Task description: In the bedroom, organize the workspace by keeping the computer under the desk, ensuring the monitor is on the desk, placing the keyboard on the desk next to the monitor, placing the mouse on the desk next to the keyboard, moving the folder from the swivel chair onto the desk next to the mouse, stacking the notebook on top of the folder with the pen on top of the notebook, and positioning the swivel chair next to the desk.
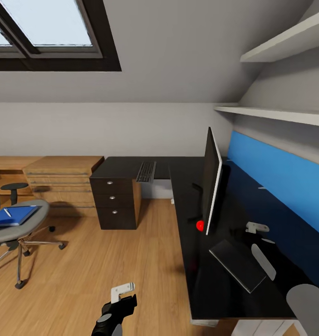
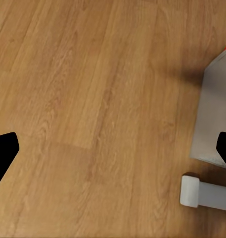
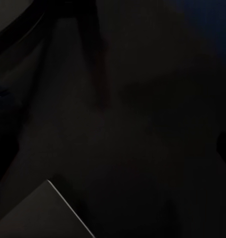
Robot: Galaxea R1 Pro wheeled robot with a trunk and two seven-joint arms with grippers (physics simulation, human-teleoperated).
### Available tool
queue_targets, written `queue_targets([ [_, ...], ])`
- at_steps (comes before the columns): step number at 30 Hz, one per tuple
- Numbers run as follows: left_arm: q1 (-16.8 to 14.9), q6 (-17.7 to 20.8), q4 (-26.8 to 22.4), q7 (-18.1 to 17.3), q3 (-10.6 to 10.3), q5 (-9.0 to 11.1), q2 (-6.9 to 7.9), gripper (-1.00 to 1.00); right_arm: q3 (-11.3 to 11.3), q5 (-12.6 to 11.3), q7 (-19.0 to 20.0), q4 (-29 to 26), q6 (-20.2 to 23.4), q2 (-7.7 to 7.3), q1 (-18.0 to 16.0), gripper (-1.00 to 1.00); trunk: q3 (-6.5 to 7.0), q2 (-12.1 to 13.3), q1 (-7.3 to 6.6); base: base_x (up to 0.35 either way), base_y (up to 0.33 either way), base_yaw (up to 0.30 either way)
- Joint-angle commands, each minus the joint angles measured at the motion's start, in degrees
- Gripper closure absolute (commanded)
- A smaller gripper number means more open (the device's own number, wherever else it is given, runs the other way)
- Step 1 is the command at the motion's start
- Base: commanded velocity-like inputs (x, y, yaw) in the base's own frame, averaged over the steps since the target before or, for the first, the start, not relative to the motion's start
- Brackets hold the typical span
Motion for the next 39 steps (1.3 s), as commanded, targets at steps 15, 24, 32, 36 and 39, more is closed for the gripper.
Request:
queue_targets([
  [15,-0.03,0.18,0.20,0.61,-0.20,0.46,-0.03,-1.00,0.51,-0.30,-0.60,-0.12,0.27,0.06,-0.04,-1.00,-2.76,-6.07,3.30,0.000,0.000,0.000],
  [24,-0.03,0.18,0.76,0.64,-0.27,0.41,-0.03,-1.00,0.57,0.26,-0.52,-0.43,-0.03,0.10,-0.04,-1.00,-2.76,-6.07,3.30,0.000,0.000,0.000],
  [32,-0.03,0.18,0.78,0.60,-0.24,0.37,-0.03,-1.00,0.69,0.28,-0.73,-0.48,-0.07,0.18,-0.04,-1.00,-2.86,-6.07,3.30,0.000,0.000,0.029],
  [36,-0.03,0.12,0.77,0.57,-0.20,0.37,0.00,-1.00,0.65,0.28,-0.74,-0.47,-0.08,0.19,-0.04,-1.00,-3.06,-6.07,3.30,0.000,0.000,0.121],
  [39,-0.03,0.13,0.78,0.56,-0.19,0.37,-0.02,-1.00,0.58,0.28,-0.70,-0.46,-0.08,0.19,-0.04,-1.00,-3.25,-6.07,3.30,0.000,0.000,0.146],
])
